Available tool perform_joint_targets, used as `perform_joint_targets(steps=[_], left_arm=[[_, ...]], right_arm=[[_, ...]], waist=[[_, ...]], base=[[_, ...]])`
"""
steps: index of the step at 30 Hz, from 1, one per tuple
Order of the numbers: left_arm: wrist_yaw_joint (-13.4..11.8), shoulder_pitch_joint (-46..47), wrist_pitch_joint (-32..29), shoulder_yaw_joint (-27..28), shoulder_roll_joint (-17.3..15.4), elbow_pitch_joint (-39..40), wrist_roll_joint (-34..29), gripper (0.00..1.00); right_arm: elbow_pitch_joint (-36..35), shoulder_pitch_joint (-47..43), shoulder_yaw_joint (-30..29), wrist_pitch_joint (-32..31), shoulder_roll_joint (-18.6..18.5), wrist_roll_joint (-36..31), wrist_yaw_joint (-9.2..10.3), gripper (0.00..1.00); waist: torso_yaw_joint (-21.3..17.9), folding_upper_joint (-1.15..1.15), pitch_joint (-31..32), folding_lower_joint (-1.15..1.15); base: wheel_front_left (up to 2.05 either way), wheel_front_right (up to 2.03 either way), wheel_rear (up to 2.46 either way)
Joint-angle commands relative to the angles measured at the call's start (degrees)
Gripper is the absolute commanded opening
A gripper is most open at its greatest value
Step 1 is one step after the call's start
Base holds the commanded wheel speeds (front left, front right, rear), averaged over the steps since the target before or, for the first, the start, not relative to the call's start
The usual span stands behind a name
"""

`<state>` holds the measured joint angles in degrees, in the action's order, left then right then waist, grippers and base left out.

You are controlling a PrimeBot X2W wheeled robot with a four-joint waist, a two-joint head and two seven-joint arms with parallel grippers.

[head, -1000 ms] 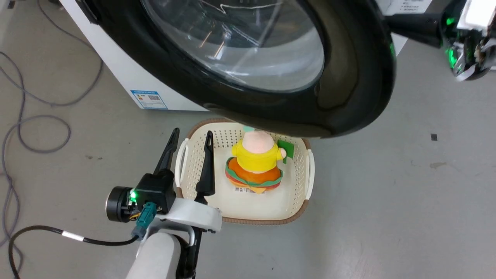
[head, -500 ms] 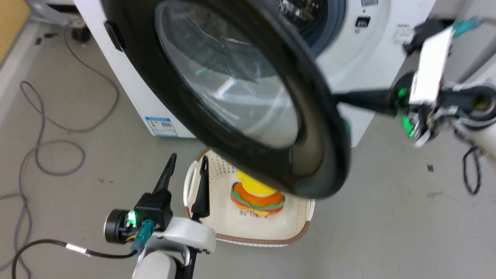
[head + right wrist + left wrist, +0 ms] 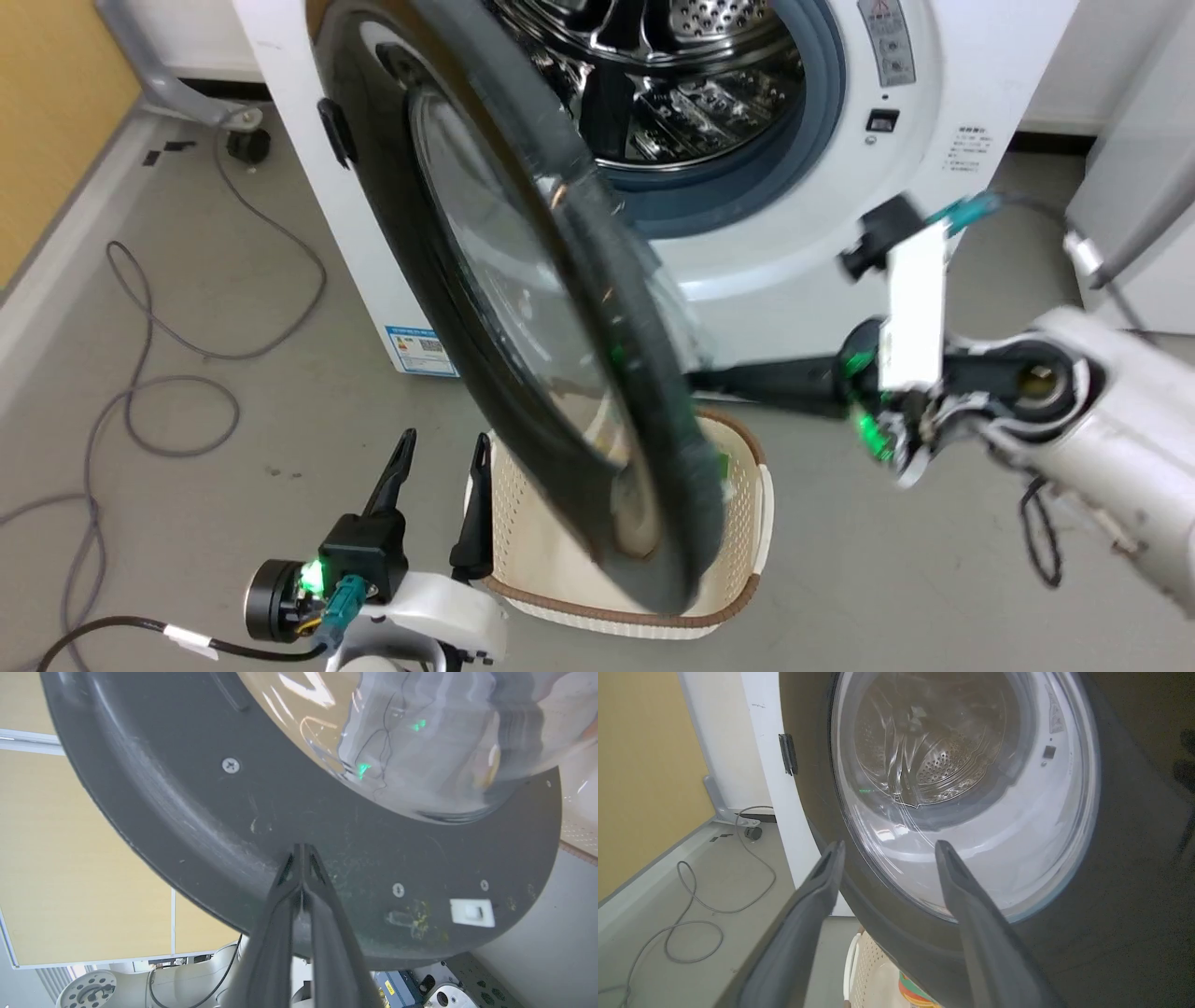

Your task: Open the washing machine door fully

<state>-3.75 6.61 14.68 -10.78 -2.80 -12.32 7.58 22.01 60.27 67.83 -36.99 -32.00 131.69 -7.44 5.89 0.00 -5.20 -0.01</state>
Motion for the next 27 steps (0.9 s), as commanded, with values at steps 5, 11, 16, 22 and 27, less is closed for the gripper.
perform_joint_targets(steps=[5,11,16,22,27], left_arm=[[0.49,-1.75,0.32,0.05,-0.08,-0.56,-0.29,1.0],[0.48,-2.51,0.32,-0.06,-0.08,-1.02,-0.1,1.0],[0.33,-2.88,0.32,-0.02,-0.08,-0.88,0.0,1.0],[0.34,-3.41,0.32,0.51,-0.08,-0.95,-0.09,1.0],[0.54,-4.05,0.32,1.18,-0.08,-1.41,-0.07,1.0]], right_arm=[[-2.72,-3.67,0.85,0.71,2.32,0.79,-0.05,0.0],[-3.98,-6.21,0.51,1.22,3.54,0.63,-0.05,0.0],[-4.75,-9.24,-3.34,4.69,3.47,-0.97,-0.05,0.0],[-7.92,-16.67,-11.51,13.15,2.37,-7.57,-0.05,1.0],[-11.34,-26.43,-18.24,19.61,-0.16,-12.52,-0.05,1.0]], waist=[[0.43,0.0,1.2,0.01],[0.27,0.0,1.96,0.01],[-0.3,0.0,1.98,0.01],[-1.29,0.0,2.59,0.01],[-1.76,0.0,3.54,0.01]], base=[[0.0,0.0,0.0],[0.0,0.0,0.0],[0.0,0.0,0.0],[0.0,0.0,0.0],[0.0,0.0,0.0]])
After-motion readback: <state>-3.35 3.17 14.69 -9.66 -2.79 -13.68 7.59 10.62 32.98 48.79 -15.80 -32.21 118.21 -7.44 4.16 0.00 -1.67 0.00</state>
